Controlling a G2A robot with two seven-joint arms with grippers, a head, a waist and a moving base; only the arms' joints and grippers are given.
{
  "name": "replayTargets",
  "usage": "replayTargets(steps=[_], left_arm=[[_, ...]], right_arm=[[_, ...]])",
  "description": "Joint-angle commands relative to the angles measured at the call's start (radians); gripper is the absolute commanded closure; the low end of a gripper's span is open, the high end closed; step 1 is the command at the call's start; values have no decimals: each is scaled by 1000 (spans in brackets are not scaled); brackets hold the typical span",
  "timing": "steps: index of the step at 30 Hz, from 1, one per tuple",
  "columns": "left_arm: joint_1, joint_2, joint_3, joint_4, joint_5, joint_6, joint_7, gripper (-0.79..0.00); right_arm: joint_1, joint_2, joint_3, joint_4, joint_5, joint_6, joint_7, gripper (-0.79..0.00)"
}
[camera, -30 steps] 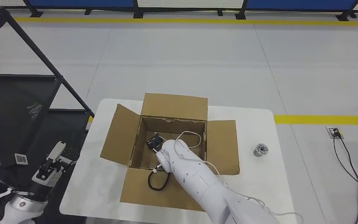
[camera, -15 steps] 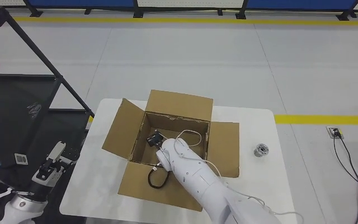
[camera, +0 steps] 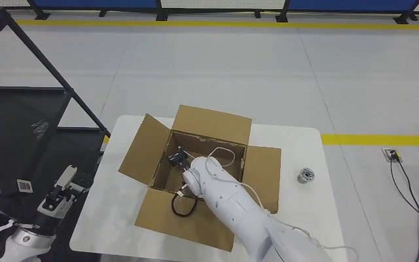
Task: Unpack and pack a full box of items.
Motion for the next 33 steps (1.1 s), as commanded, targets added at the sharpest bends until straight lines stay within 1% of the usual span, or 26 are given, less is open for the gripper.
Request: replayTargets(steps=[1,6,10,15,19,25,27,29,33], left_arm=[[0,0,0,0,0,0,0,-785],[0,0,0,0,0,0,0,-785],[0,0,0,0,0,0,0,-785],[0,0,0,0,0,0,0,-785],[0,0,0,0,0,0,0,-785],[0,0,0,0,0,0,0,-785],[0,0,0,0,0,0,0,-785],[0,0,0,0,0,0,0,-785],[0,0,0,0,0,0,0,-785]], right_arm=[[8,2,9,-6,10,-18,2,0],[26,11,32,-22,36,-82,20,0],[37,23,50,-29,48,-126,12,0],[41,40,69,-49,55,-151,9,0],[47,58,88,-65,65,-180,47,0],[45,77,87,-82,23,-114,143,0],[43,82,85,-73,4,-75,170,0],[39,85,80,-67,-17,-43,193,0],[28,91,79,-58,-37,-17,208,0]])
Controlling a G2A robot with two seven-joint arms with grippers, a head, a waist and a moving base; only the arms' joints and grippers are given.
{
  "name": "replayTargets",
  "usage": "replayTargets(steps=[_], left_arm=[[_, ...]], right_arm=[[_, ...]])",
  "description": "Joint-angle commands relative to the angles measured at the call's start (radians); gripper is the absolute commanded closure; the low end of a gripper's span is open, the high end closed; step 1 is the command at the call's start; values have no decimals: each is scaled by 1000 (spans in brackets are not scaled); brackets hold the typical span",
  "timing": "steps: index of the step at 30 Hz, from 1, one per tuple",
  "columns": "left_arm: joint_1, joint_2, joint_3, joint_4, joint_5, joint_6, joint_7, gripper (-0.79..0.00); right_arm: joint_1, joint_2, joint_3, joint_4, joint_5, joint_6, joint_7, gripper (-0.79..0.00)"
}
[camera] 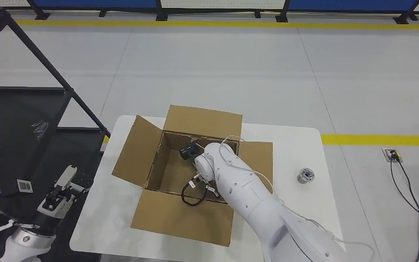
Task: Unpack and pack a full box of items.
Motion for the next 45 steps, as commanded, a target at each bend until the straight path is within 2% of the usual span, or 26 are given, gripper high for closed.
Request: replayTargets(steps=[1,10,16,21,27,37,38,41,42,45], left_arm=[[0,0,0,0,0,0,0,-785],[0,0,0,0,0,0,0,-785],[0,0,0,0,0,0,0,-785],[0,0,0,0,0,0,0,-785],[0,0,0,0,0,0,0,-785],[0,0,0,0,0,0,0,-785],[0,0,0,0,0,0,0,-785],[0,0,0,0,0,0,0,-785],[0,0,0,0,0,0,0,-785],[0,0,0,0,0,0,0,-785]], right_arm=[[-4,2,0,7,-9,17,2,0],[-19,13,10,36,-26,61,-17,0],[-27,16,16,36,-33,75,-19,-191],[-32,16,19,28,-41,87,-24,-268],[-37,17,22,22,-51,91,-25,-259],[-49,11,24,23,-69,116,-15,-194],[-50,10,24,24,-71,114,-16,-182],[-51,9,29,28,-68,110,-17,-77],[-51,9,31,29,-66,109,-20,0],[-50,11,40,32,-57,98,-43,0]])
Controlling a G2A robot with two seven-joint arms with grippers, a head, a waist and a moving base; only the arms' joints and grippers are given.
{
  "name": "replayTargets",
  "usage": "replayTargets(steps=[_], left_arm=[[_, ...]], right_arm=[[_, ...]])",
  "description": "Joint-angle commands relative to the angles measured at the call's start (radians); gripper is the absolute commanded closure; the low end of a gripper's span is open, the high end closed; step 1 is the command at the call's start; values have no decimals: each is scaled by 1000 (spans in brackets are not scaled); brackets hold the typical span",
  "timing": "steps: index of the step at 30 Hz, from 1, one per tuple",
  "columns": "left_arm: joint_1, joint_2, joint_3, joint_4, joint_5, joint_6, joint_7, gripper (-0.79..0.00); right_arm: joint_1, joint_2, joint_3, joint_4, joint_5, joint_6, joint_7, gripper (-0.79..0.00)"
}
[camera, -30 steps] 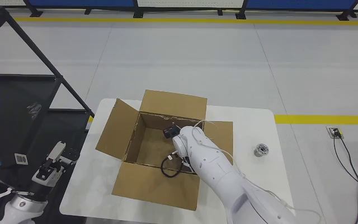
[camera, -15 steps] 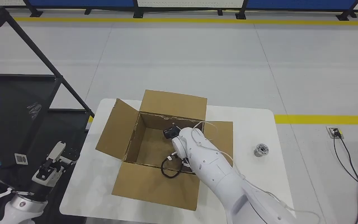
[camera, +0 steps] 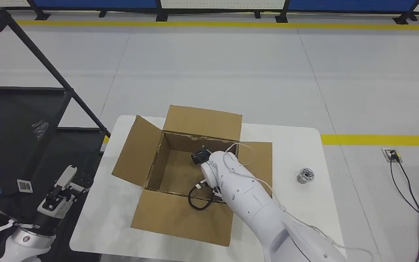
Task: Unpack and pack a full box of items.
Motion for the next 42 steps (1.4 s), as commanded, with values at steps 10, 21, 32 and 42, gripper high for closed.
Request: replayTargets(steps=[10,21,32,42], left_arm=[[0,0,0,0,0,0,0,-785],[0,0,0,0,0,0,0,-785],[0,0,0,0,0,0,0,-785],[0,0,0,0,0,0,0,-785]], right_arm=[[17,19,47,-36,55,-129,-57,0],[-28,82,100,-243,43,-268,-110,0],[-333,247,314,-990,-176,-181,101,0],[-720,334,510,-1841,-547,-63,443,0]])
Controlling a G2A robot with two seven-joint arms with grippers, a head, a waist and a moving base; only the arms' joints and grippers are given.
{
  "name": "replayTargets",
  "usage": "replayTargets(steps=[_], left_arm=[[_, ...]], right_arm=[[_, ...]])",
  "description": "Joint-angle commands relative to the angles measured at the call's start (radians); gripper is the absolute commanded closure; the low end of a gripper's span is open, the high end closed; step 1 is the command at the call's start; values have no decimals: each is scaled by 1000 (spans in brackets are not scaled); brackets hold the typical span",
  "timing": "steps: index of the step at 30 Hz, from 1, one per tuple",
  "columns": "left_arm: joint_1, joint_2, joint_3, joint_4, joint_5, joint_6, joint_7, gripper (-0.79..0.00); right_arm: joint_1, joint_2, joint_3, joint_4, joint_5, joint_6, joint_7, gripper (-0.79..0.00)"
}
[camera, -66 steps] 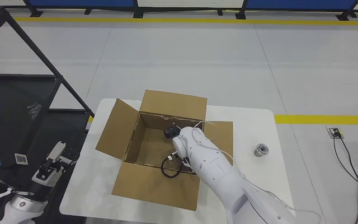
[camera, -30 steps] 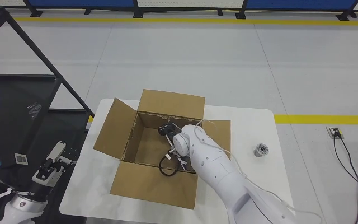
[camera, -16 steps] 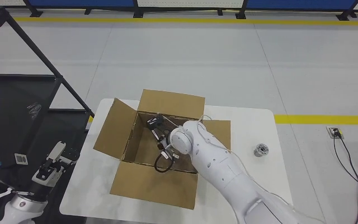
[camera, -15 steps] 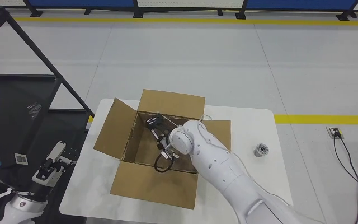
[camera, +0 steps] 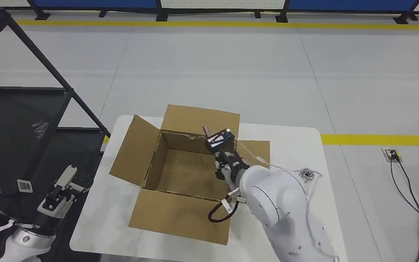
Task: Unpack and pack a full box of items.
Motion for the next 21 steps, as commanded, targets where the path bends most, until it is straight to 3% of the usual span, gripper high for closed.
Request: replayTargets(steps=[1,6,11,21], left_arm=[[0,0,0,0,0,0,0,-785],[0,0,0,0,0,0,0,-785],[0,0,0,0,0,0,0,-785],[0,0,0,0,0,0,0,-785]], right_arm=[[-53,7,21,-140,-62,11,56,0],[-127,17,79,-258,-214,68,179,0],[-202,21,180,-235,-294,128,186,0],[-286,30,416,-86,-168,131,186,0]])
